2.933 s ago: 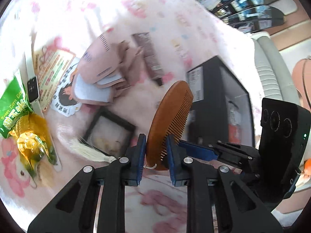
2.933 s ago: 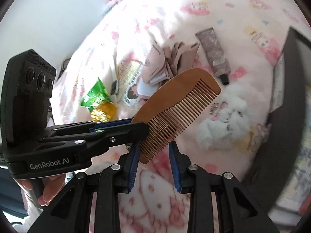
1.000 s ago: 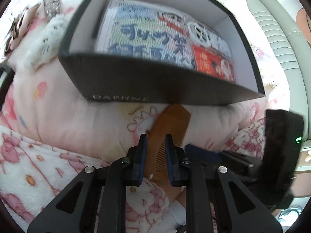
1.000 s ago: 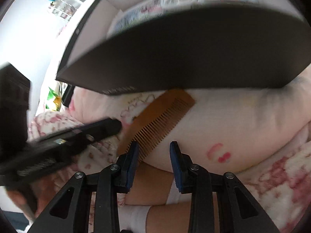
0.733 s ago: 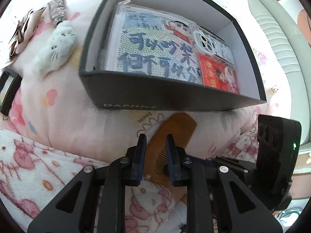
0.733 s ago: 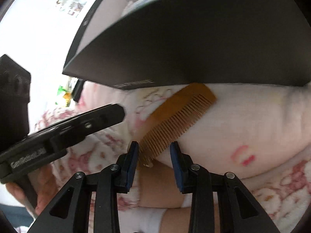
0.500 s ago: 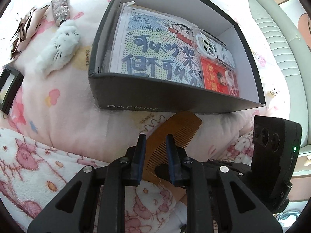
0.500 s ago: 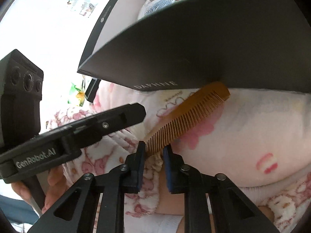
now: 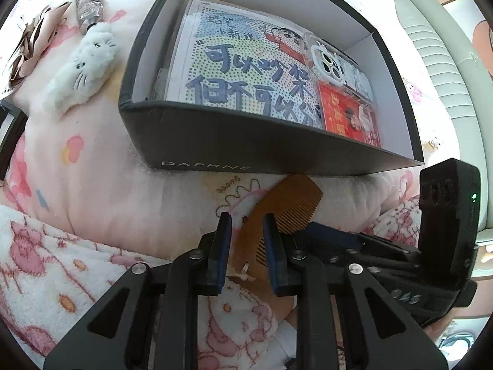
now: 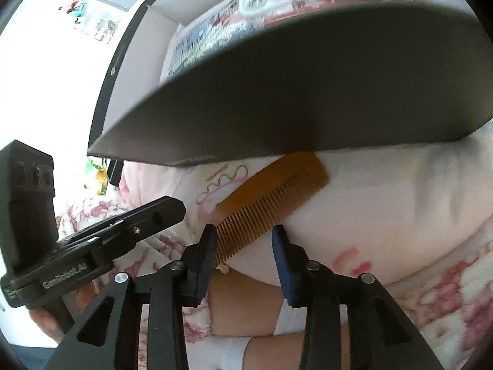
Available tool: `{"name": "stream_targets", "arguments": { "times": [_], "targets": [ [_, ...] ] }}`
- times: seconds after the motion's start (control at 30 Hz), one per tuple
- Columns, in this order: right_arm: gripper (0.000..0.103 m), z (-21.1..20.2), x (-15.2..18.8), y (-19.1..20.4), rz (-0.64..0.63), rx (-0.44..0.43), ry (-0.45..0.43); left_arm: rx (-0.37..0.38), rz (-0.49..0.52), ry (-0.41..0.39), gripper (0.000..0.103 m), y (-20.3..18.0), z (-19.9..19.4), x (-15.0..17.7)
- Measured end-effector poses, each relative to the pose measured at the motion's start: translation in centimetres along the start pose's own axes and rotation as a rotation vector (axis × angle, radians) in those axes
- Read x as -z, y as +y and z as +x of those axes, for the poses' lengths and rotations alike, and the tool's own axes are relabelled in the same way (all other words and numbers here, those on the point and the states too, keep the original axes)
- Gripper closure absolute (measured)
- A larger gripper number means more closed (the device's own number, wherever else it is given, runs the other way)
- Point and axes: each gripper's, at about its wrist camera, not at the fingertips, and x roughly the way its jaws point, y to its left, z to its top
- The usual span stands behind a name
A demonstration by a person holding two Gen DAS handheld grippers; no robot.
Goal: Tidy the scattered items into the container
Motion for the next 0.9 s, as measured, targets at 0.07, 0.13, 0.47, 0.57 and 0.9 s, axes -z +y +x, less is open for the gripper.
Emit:
{"name": "stream_targets", "arguments": {
  "times": [0.07, 0.13, 0.47, 0.57, 0.9],
  "targets": [
    [0.058, -0.1, -0.5, -0.4, 0.021, -0.014, -0.007, -0.011, -0.023, -0.003, 0.083, 0.1, 0.3, -0.1],
    [0.057, 0.5, -1.1, -1.0, 0.055, -0.008, 0.004, -0.009, -0.027, 0.003, 0.083, 0.1, 0.6, -0.1],
    [0.099, -0.5, -0.6, -0.6, 0.018, 0.014, -0.119, 0.006, 0.020, 0.035, 0.083, -0.8, 0.7, 0.5],
    [0.100, -2.3, -0.3, 0.3, -0.004, 0.032, -0.186, -0.027, 0.045, 0.047, 0.077, -1.3, 1.2, 0.7],
    [0.085, -2.1, -2.4, -2.4, 0.143, 0.139, -0.135, -0.057, -0.179, 0.048, 0.072, 1.1, 0.9, -1.4]
  ]
}}
